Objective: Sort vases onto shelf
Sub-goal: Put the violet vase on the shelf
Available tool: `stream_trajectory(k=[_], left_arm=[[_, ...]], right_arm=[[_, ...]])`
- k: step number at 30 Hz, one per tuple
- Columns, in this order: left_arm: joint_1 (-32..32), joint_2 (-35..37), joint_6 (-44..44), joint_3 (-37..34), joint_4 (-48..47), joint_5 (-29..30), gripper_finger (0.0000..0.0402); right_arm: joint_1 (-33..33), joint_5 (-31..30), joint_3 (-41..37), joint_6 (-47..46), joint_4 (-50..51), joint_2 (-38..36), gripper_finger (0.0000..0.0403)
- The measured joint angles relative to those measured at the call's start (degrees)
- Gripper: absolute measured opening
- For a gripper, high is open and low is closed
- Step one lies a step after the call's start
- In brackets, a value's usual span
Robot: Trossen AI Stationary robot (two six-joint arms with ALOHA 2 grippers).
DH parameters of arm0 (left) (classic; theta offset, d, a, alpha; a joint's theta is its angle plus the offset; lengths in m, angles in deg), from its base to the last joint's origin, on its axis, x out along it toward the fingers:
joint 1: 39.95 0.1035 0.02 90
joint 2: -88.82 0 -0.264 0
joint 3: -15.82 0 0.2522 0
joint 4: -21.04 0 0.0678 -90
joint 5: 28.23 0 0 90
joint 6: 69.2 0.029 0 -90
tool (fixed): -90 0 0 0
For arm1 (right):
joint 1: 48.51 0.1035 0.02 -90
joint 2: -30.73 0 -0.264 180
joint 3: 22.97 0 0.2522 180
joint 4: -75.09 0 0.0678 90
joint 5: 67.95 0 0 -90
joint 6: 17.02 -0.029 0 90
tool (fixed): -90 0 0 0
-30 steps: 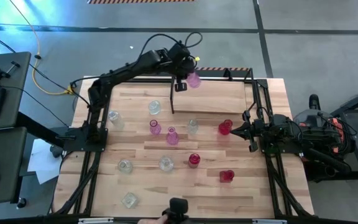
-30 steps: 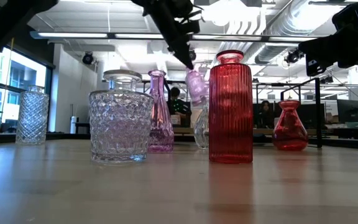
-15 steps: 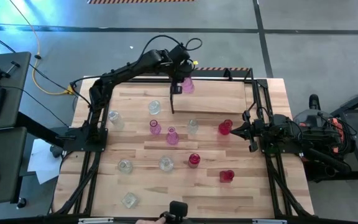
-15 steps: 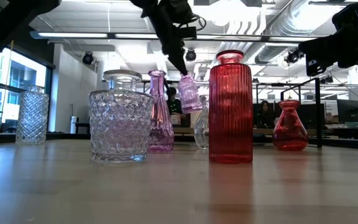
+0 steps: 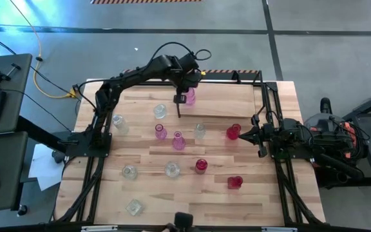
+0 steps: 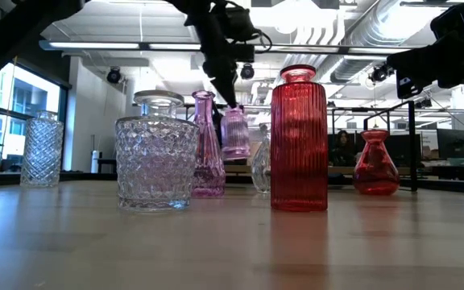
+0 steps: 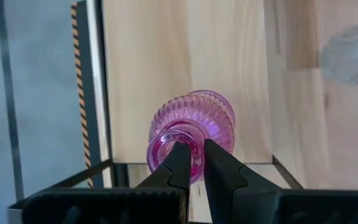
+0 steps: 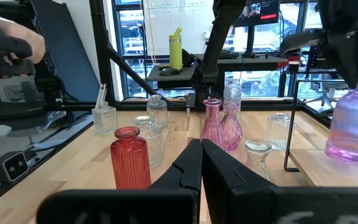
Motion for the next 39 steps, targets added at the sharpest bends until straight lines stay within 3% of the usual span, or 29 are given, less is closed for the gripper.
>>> stream_trajectory(k=[18, 25, 39], left_arm=[[-1.0, -1.5, -1.1, 0.0, -0.7, -3.0, 0.0013], [-1.0, -1.6, -1.6, 0.0, -0.3, -3.1, 0.004], [-1.2, -1.7, -0.9, -0.1, 1.0, 0.6, 0.006]], right_arm=[[0.0, 0.0, 0.0, 0.0, 0.0, 0.0, 0.0], [0.0, 0.0, 0.0, 0.0, 0.0, 0.0, 0.0], [0.0, 0.0, 0.0, 0.0, 0.0, 0.0, 0.0]])
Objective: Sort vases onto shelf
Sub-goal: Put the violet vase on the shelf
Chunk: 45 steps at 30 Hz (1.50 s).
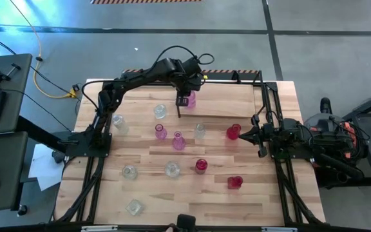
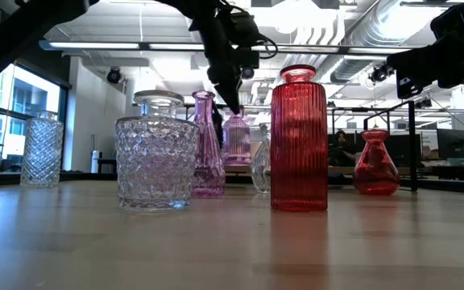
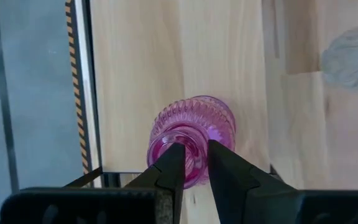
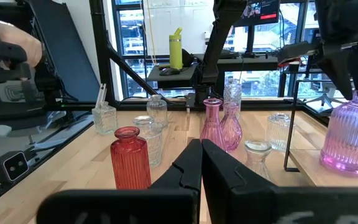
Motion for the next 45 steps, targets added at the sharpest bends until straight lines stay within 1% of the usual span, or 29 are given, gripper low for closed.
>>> stream_trajectory(k=[11, 18, 27, 30, 34, 36, 41, 45], left_arm=[[-0.4, 0.9, 0.9, 0.0, 0.5, 1.8, 0.006], [-1.3, 0.9, 2.0, 0.0, 1.7, 7.8, 0.006], [-1.5, 2.1, 1.9, 0.7, 2.6, 8.0, 0.006], [-2.0, 2.3, 1.3, 2.1, 3.0, 6.2, 0.006], [-3.4, 2.4, 1.0, 4.0, 1.8, -0.5, 0.0056], [-4.1, 2.4, 0.7, 4.1, 1.6, -0.9, 0.0046], [-4.5, 2.4, -1.5, 4.1, -1.2, -1.5, 0.0006], [-4.3, 1.8, -3.6, 4.0, -2.4, -1.9, 0.0002]], right_arm=[[0.0, 0.0, 0.0, 0.0, 0.0, 0.0, 0.0], [0.0, 0.0, 0.0, 0.0, 0.0, 0.0, 0.0], [0.0, 0.0, 0.0, 0.0, 0.0, 0.0, 0.0], [0.0, 0.0, 0.0, 0.0, 0.0, 0.0, 0.0], [0.0, 0.0, 0.0, 0.0, 0.0, 0.0, 0.0], [0.0, 0.0, 0.0, 0.0, 0.0, 0.0, 0.0], [0.0, 0.0, 0.0, 0.0, 0.0, 0.0, 0.0], [0.0, 0.0, 0.0, 0.0, 0.0, 0.0, 0.0]])
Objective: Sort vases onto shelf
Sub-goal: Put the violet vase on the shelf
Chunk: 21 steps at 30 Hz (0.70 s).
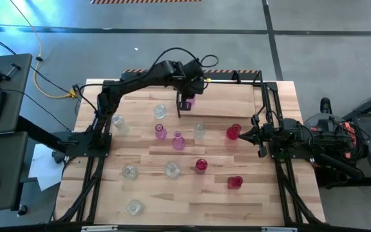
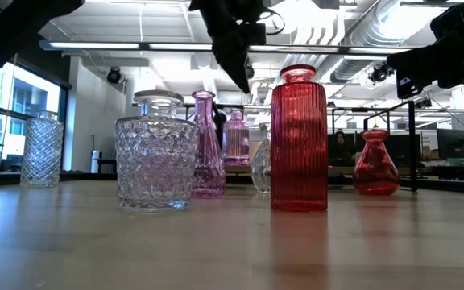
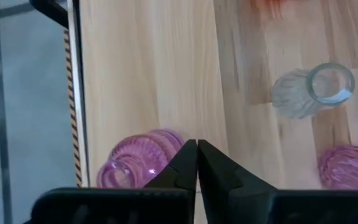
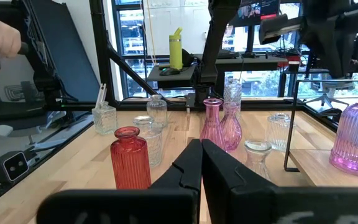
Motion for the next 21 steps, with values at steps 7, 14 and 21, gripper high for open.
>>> stream_trajectory(k=[7, 14, 21], left_arm=[[1.0, -1.8, -1.5, 0.0, 0.3, -1.9, 0.0], [2.0, -4.1, -1.6, 0.0, 0.0, -1.8, 0.0], [4.4, -4.3, -2.5, 0.0, -0.8, -1.4, 0.0]], right_arm=[[0.0, 0.0, 0.0, 0.0, 0.0, 0.0, 0.0], [0.0, 0.0, 0.0, 0.0, 0.0, 0.0, 0.0], [0.0, 0.0, 0.0, 0.0, 0.0, 0.0, 0.0]])
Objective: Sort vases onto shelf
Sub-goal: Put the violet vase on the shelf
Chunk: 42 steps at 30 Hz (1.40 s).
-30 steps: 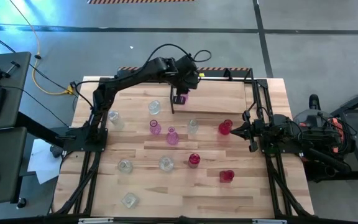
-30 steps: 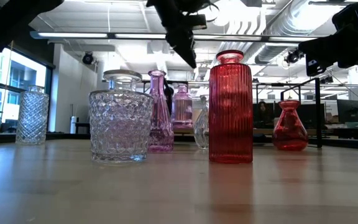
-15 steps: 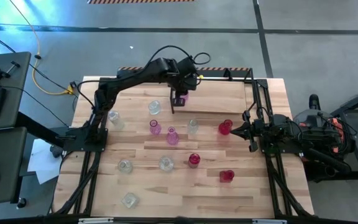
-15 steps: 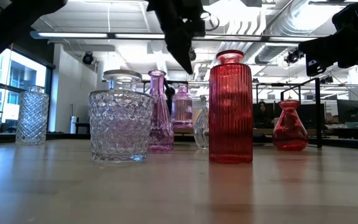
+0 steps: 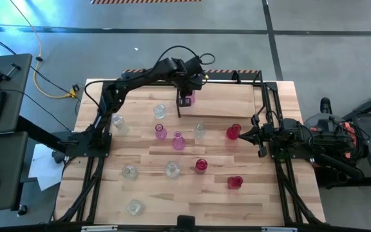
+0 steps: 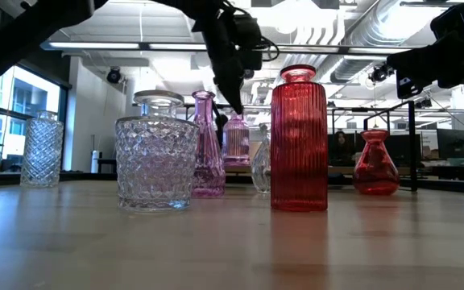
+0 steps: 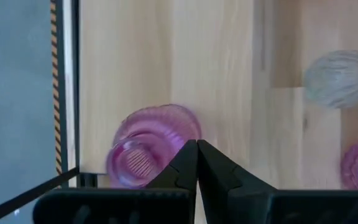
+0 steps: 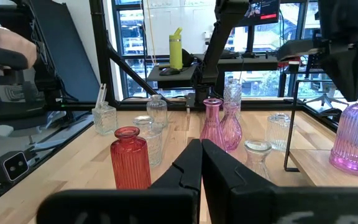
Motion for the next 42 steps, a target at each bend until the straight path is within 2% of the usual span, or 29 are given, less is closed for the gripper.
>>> stream_trajectory(k=[35, 42], left_arm=[[4.8, -1.3, -2.1, 0.0, 2.1, 0.4, 0.0], [5.2, -1.3, -2.5, 0.0, 2.3, 3.1, 0.0]], right_arm=[[0.0, 0.0, 0.0, 0.0, 0.0, 0.0, 0.0], [0.0, 0.0, 0.0, 0.0, 0.0, 0.0, 0.0]])
